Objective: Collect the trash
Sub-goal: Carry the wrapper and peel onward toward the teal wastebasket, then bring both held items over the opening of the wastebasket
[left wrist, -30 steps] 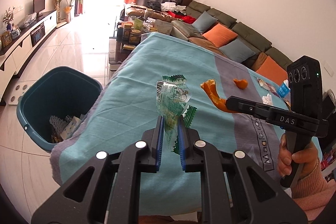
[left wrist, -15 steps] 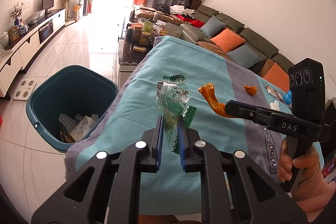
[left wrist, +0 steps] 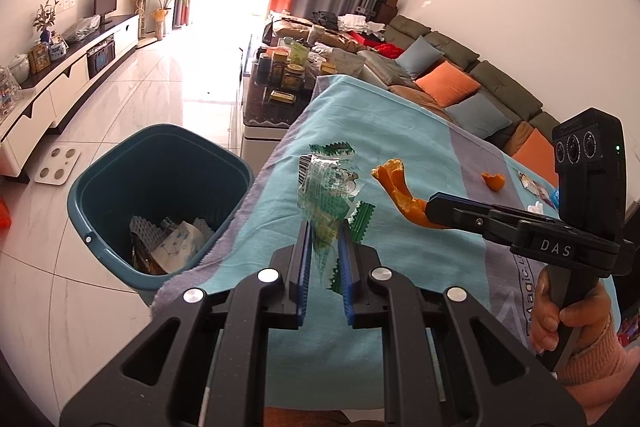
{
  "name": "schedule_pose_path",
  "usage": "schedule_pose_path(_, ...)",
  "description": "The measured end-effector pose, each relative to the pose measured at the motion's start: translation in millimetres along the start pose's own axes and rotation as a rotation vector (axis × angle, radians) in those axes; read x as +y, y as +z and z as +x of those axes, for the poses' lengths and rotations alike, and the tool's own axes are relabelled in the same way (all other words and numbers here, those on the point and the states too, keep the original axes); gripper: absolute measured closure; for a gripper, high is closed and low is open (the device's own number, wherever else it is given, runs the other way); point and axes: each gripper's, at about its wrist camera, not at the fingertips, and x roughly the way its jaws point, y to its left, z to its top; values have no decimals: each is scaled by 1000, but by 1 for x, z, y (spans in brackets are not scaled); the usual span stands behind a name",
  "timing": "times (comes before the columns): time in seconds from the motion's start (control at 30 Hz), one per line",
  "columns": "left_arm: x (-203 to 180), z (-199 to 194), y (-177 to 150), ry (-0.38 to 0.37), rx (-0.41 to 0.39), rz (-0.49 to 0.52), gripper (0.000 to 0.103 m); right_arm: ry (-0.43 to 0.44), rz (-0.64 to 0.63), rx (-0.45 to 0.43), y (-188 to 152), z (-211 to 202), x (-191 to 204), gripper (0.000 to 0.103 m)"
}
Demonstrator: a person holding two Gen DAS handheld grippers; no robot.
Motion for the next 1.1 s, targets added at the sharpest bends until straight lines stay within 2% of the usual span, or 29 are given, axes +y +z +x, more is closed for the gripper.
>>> schedule_pose_path(1.1,33,-5,8,73,-21,-53,89,36,-39,45,16,30,19,89)
